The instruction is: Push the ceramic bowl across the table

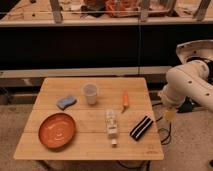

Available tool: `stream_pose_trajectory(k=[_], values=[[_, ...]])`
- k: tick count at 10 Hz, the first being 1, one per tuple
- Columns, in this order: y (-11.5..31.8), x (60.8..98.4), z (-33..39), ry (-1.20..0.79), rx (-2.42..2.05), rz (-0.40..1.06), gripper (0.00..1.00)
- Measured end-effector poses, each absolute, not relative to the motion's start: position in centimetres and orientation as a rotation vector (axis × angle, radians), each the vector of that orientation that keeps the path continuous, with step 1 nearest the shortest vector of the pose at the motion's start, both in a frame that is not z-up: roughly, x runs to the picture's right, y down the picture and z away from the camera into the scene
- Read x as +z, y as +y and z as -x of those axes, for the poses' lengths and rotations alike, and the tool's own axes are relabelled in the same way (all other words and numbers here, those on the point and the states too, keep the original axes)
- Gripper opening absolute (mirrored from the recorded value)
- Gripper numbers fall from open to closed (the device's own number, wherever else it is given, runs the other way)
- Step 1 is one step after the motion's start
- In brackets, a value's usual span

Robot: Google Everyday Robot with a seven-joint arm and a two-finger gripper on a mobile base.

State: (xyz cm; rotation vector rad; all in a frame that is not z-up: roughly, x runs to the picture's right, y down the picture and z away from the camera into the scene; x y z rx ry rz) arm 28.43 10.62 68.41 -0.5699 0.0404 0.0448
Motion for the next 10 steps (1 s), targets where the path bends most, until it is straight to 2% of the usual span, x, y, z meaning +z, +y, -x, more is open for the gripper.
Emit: stream_pose_trajectory(k=[3,10], values=[[10.6,68.2,-27.4,0.029,0.026,0.559,0.8],[9.9,67.0,-16.4,-0.061,-0.112,0.493,0.8]])
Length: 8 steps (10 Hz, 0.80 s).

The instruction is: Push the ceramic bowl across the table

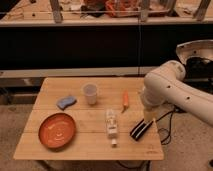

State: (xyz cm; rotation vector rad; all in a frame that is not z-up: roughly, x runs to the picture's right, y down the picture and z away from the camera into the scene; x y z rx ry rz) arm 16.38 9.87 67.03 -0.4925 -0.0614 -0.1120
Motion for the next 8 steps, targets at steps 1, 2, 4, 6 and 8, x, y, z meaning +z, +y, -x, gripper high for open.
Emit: stream_pose_trajectory(k=[1,2,4,6,8], values=[[9.9,66.9,-14.8,-0.071,-0.126,0.49,0.8],[9.9,66.9,-13.2,-0.083,-0.143,0.488,0.8],[9.8,67.0,-9.6,-0.114,-0.187,0.483,0.8],[10.1,67.2,-6.0,-0.147,-0.228,0.486,0.8],[10.3,67.3,-3.8,-0.168,-0.257,0.484,0.8]])
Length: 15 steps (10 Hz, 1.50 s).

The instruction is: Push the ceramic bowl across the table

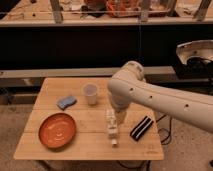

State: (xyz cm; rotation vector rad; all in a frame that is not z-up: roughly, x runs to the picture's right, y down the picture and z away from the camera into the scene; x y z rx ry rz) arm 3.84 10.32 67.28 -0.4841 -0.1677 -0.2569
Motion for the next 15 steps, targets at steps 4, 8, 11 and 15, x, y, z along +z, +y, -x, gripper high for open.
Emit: stream_pose_trajectory(k=[4,8,11,15], values=[[10.9,67.7,2.2,-0.228,-0.321,0.479,0.8],[12.0,68.6,7.0,-0.302,-0.368,0.477,0.8],[13.1,69.4,9.3,-0.356,-0.396,0.479,0.8],[15.2,70.5,11.7,-0.422,-0.428,0.491,0.8]])
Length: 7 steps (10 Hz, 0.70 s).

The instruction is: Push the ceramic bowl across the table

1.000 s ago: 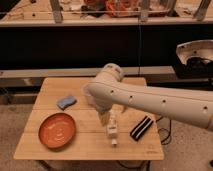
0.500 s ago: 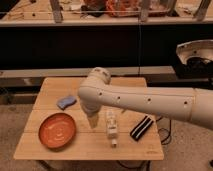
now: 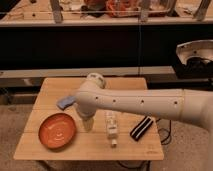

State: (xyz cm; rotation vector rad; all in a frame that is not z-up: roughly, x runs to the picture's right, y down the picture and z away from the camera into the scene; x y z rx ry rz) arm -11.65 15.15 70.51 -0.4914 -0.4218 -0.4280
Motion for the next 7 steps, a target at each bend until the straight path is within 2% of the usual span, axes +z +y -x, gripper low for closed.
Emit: stream_pose_trajectory(k=[4,5,7], values=[[16.4,70.8,12.5,-0.477,-0.44,0.496,0.8],[16.6,70.7,12.7,-0.49,-0.443,0.495,0.76],[17.1,70.8,13.3,-0.516,-0.451,0.492,0.53]])
